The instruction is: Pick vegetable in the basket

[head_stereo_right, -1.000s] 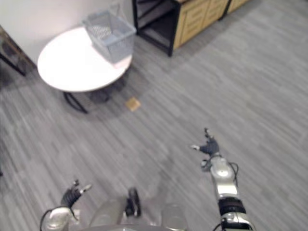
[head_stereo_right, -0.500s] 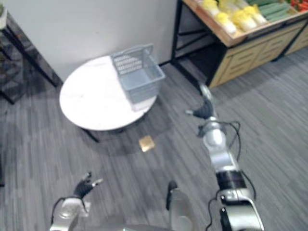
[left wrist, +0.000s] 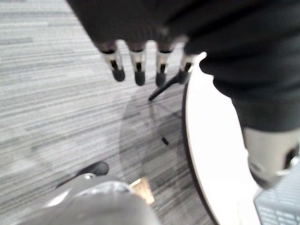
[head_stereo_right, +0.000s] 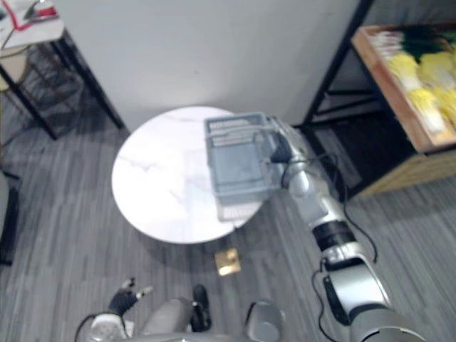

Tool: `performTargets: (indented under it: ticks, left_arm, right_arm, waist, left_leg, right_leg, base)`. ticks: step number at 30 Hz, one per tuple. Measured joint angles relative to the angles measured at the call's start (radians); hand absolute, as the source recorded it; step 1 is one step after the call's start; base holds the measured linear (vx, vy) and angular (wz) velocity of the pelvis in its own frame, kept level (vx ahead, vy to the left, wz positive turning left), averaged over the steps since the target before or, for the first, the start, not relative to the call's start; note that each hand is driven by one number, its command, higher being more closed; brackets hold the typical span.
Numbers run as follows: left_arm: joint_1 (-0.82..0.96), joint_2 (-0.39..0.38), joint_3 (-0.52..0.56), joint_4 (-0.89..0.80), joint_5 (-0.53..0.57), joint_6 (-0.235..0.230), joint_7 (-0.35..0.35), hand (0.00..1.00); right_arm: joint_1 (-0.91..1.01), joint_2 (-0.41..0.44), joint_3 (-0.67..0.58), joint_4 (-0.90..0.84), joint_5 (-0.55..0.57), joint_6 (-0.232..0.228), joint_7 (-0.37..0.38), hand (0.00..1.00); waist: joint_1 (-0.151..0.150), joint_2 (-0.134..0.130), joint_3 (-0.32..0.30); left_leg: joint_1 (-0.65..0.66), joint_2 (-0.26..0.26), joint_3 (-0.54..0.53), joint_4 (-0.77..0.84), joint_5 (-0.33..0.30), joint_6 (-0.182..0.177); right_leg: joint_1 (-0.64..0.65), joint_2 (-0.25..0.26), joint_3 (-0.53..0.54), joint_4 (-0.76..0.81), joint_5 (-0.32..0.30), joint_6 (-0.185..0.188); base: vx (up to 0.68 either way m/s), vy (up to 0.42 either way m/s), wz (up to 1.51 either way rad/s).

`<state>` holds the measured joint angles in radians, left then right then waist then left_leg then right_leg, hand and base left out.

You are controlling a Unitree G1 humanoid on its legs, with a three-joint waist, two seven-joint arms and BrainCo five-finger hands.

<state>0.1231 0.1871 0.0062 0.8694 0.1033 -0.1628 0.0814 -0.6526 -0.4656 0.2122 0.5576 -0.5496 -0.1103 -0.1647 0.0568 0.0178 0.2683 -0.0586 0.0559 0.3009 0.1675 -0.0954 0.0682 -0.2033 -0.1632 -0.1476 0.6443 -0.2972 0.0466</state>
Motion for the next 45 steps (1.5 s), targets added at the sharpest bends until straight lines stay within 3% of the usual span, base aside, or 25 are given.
performTargets:
  ticks: [1, 2, 3, 4, 5, 7, 10, 15, 16, 21, 25, 30, 33, 34, 35, 36, 37, 38, 39, 40, 41, 42, 43, 44, 45]
  left_arm:
    - [-0.019, 0.004, -0.001, 0.001, -0.001, -0.001, -0.001, 0.00]
    - [-0.030, 0.005, -0.011, 0.000, 0.002, -0.003, 0.001, 0.00]
    - [-0.032, 0.011, -0.016, 0.000, 0.005, -0.005, -0.001, 0.00]
    - [-0.035, 0.031, -0.017, 0.005, 0.014, -0.011, -0.001, 0.00]
    - [-0.037, 0.023, -0.021, 0.006, 0.021, -0.009, -0.002, 0.00]
    - [-0.038, 0.016, -0.024, 0.000, 0.026, -0.013, -0.002, 0.00]
    - [-0.042, 0.002, -0.033, 0.001, 0.026, -0.017, -0.001, 0.00]
    - [-0.044, -0.008, -0.036, 0.006, 0.026, -0.032, 0.007, 0.00]
    - [-0.048, -0.008, -0.036, 0.009, 0.026, -0.032, 0.016, 0.00]
    - [-0.072, -0.007, -0.038, 0.008, 0.023, -0.034, 0.027, 0.00]
    - [-0.099, -0.004, -0.040, 0.009, 0.017, -0.034, 0.032, 0.00]
    - [-0.131, -0.007, -0.070, -0.002, -0.014, -0.033, 0.036, 0.00]
    - [-0.139, -0.006, -0.089, -0.036, -0.013, -0.031, 0.028, 0.00]
    - [-0.135, 0.006, -0.088, -0.037, -0.010, -0.030, 0.025, 0.00]
    - [-0.133, 0.019, -0.086, -0.039, 0.004, -0.028, 0.018, 0.00]
    - [-0.134, 0.026, -0.083, -0.044, 0.014, -0.028, 0.014, 0.00]
    - [-0.138, 0.036, -0.073, -0.047, 0.034, -0.027, 0.007, 0.00]
    - [-0.139, 0.041, -0.054, -0.046, 0.055, -0.022, -0.002, 0.00]
    - [-0.138, 0.041, -0.045, -0.041, 0.070, -0.019, -0.006, 0.00]
    - [-0.126, 0.050, -0.036, -0.038, 0.080, -0.007, -0.013, 0.00]
    - [-0.117, 0.061, -0.031, -0.038, 0.091, -0.001, -0.015, 0.00]
    - [-0.118, 0.061, 0.008, -0.033, 0.113, 0.002, -0.020, 0.00]
    - [-0.103, 0.064, 0.051, -0.021, 0.117, 0.002, -0.021, 0.00]
    - [-0.091, 0.063, 0.061, -0.021, 0.117, -0.001, -0.023, 0.00]
    - [-0.093, 0.077, 0.058, -0.021, 0.117, 0.000, -0.021, 0.00]
  right_arm:
    - [-0.011, -0.017, 0.001, 0.000, -0.001, 0.000, 0.001, 0.00]
    - [-0.018, -0.037, 0.004, 0.000, -0.007, 0.001, 0.000, 0.00]
    - [-0.021, -0.041, 0.007, 0.000, -0.012, 0.002, 0.003, 0.00]
    - [-0.039, -0.043, 0.030, 0.001, -0.025, 0.002, 0.001, 0.00]
    - [-0.064, -0.042, 0.049, 0.011, -0.038, 0.003, 0.002, 0.00]
    - [-0.091, -0.053, 0.069, 0.011, -0.039, 0.004, 0.002, 0.00]
    - [-0.094, -0.052, 0.070, 0.022, -0.038, 0.010, 0.001, 0.00]
    - [-0.116, -0.042, 0.130, 0.088, -0.037, 0.007, 0.013, 0.00]
    - [-0.131, -0.040, 0.155, 0.103, -0.037, 0.005, 0.021, 1.00]
    - [-0.272, -0.025, 0.190, 0.195, -0.037, -0.026, 0.016, 1.00]
    - [-0.358, -0.028, 0.189, 0.253, -0.036, -0.026, 0.010, 1.00]
    - [-0.288, -0.024, 0.137, 0.184, 0.003, -0.021, 0.002, 1.00]
    - [-0.111, -0.016, 0.061, -0.013, 0.007, -0.009, 0.011, 1.00]
    - [-0.032, 0.017, 0.029, -0.083, 0.011, -0.007, 0.019, 1.00]
    - [0.058, 0.051, -0.008, -0.152, 0.025, -0.004, 0.021, 1.00]
    - [0.105, 0.065, -0.022, -0.175, 0.040, -0.002, 0.021, 1.00]
    - [0.194, 0.084, -0.043, -0.192, 0.049, 0.003, 0.026, 1.00]
    - [0.263, 0.090, -0.054, -0.190, 0.050, 0.013, 0.044, 1.00]
    - [0.290, 0.092, -0.054, -0.189, 0.050, 0.017, 0.052, 1.00]
    - [0.333, 0.095, -0.054, -0.190, 0.050, 0.019, 0.066, 1.00]
    - [0.349, 0.096, -0.055, -0.192, 0.050, 0.019, 0.069, 1.00]
    - [0.340, 0.100, -0.054, -0.193, 0.052, 0.019, 0.079, 1.00]
    - [0.334, 0.118, -0.055, -0.200, 0.054, 0.017, 0.082, 1.00]
    - [0.332, 0.120, -0.058, -0.207, 0.058, 0.016, 0.082, 1.00]
    - [0.332, 0.120, -0.064, -0.211, 0.059, 0.010, 0.080, 1.00]
  waist:
    - [0.000, 0.003, 0.002]
    - [-0.001, -0.002, 0.001]
    - [0.000, -0.020, 0.001]
    - [-0.001, -0.060, 0.016]
    - [-0.001, -0.036, 0.022]
    - [-0.002, -0.007, 0.030]
    - [-0.005, 0.004, 0.042]
    - [0.001, 0.027, 0.064]
    - [0.004, 0.031, 0.073]
    - [0.004, 0.063, 0.116]
    - [0.023, 0.061, 0.147]
    - [0.011, 0.052, 0.154]
    - [-0.016, 0.029, 0.155]
    - [-0.031, 0.003, 0.151]
    - [-0.036, -0.025, 0.150]
    - [-0.038, -0.036, 0.151]
    - [-0.052, -0.055, 0.151]
    - [-0.049, -0.060, 0.148]
    - [-0.050, -0.065, 0.146]
    - [-0.057, -0.080, 0.136]
    - [-0.063, -0.092, 0.124]
    - [-0.057, -0.095, 0.119]
    - [-0.035, -0.086, 0.088]
    - [-0.028, -0.082, 0.059]
    - [-0.037, -0.100, 0.037]
  left_leg:
    - [0.000, 0.004, -0.021, -0.009, 0.002, -0.012]
    - [-0.002, 0.000, -0.042, -0.008, -0.006, -0.034]
    - [-0.001, -0.009, -0.050, -0.002, -0.014, -0.047]
    - [-0.002, -0.028, -0.071, 0.024, -0.040, -0.086]
    - [-0.030, 0.013, -0.079, 0.050, -0.044, -0.108]
    - [-0.064, 0.074, -0.091, 0.031, -0.054, -0.131]
    - [-0.059, 0.081, -0.100, -0.021, -0.028, -0.154]
    - [-0.075, 0.072, -0.123, -0.063, -0.007, -0.153]
    - [-0.085, 0.066, -0.126, -0.064, -0.005, -0.152]
    - [-0.117, 0.040, -0.153, -0.086, 0.028, -0.138]
    - [-0.138, 0.025, -0.163, -0.098, 0.050, -0.134]
    - [-0.200, 0.032, -0.232, 0.045, -0.015, -0.150]
    - [-0.186, 0.039, -0.191, 0.091, -0.045, -0.149]
    - [-0.174, 0.050, -0.139, 0.119, -0.070, -0.147]
    - [-0.159, 0.067, -0.078, 0.166, -0.106, -0.141]
    - [-0.147, 0.076, -0.052, 0.180, -0.120, -0.135]
    - [-0.105, 0.094, 0.010, 0.158, -0.128, -0.127]
    - [-0.054, 0.133, 0.096, 0.118, -0.125, -0.114]
    - [-0.031, 0.149, 0.146, 0.121, -0.128, -0.114]
    - [0.018, 0.154, 0.228, 0.146, -0.150, -0.112]
    - [0.037, 0.147, 0.265, 0.173, -0.169, -0.111]
    - [0.050, 0.155, 0.294, 0.217, -0.184, -0.091]
    - [0.057, 0.168, 0.304, 0.155, -0.185, -0.038]
    - [0.109, 0.172, 0.379, 0.077, -0.167, -0.097]
    - [0.136, 0.153, 0.466, 0.070, -0.159, -0.105]
  right_leg:
    - [-0.023, 0.021, 0.056, -0.103, 0.007, 0.008]
    - [-0.033, 0.028, 0.113, -0.254, 0.058, 0.026]
    - [-0.034, 0.013, 0.128, -0.343, 0.144, 0.025]
    - [-0.039, -0.018, 0.148, -0.409, 0.300, 0.078]
    - [-0.039, 0.012, 0.123, -0.414, 0.314, 0.053]
    - [-0.029, 0.063, 0.079, -0.493, 0.324, 0.039]
    - [-0.029, 0.075, 0.061, -0.513, 0.327, 0.034]
    - [-0.018, 0.074, 0.040, -0.590, 0.379, 0.025]
    - [-0.018, 0.067, 0.035, -0.606, 0.388, 0.026]
    - [-0.031, 0.048, 0.010, -0.629, 0.416, 0.020]
    - [-0.059, 0.043, 0.022, -0.627, 0.416, 0.020]
    - [-0.067, 0.064, 0.053, -0.601, 0.407, 0.009]
    - [-0.059, 0.075, 0.143, -0.598, 0.410, 0.014]
    - [-0.059, 0.085, 0.195, -0.604, 0.417, 0.024]
    - [-0.054, 0.096, 0.232, -0.614, 0.408, 0.011]
    - [-0.051, 0.103, 0.242, -0.624, 0.396, -0.011]
    - [-0.045, 0.099, 0.179, -0.633, 0.345, -0.121]
    - [-0.062, 0.090, 0.076, -0.575, 0.308, -0.158]
    - [-0.082, 0.078, 0.021, -0.494, 0.313, -0.151]
    - [-0.089, 0.034, -0.111, -0.337, 0.304, -0.175]
    - [-0.077, 0.013, -0.187, -0.316, 0.291, -0.188]
    - [-0.073, 0.042, -0.241, -0.338, 0.338, -0.268]
    - [-0.066, 0.115, -0.200, -0.472, 0.453, -0.302]
    - [-0.066, 0.105, -0.301, -0.434, 0.378, -0.305]
    - [-0.050, 0.014, -0.474, -0.320, 0.238, -0.222]
  base:
    - [0.31, -0.185, 0.91]
    - [0.25, -0.148, 0.90]
    - [0.39, -0.303, 0.91]
    - [0.29, -0.277, 0.62]
    - [0.33, -0.326, 0.51]
    - [0.23, -0.225, 0.23]
    - [0.14, -0.100, 0.15]
    - [0.06, 0.022, 0.12]
    - [-0.01, 0.068, 0.14]
    - [-0.07, 0.047, 0.22]
    - [-0.10, 0.005, 0.05]
    - [-0.08, -0.007, 0.00]
    - [-0.06, 0.043, -0.44]
    - [-0.05, 0.047, -1.26]
    - [-0.05, 0.043, -1.41]
    - [-0.07, 0.052, -1.59]
    - [-0.07, 0.082, -1.79]
    - [-0.06, 0.061, -1.89]
    - [0.01, 0.045, -1.99]
    - [0.06, 0.015, -1.59]
    - [0.08, 0.075, -2.28]
    - [-0.07, 0.046, -2.80]
    - [-0.11, 0.028, -3.29]
    - [-0.10, -0.006, -2.92]
    - [0.02, -0.002, -2.03]
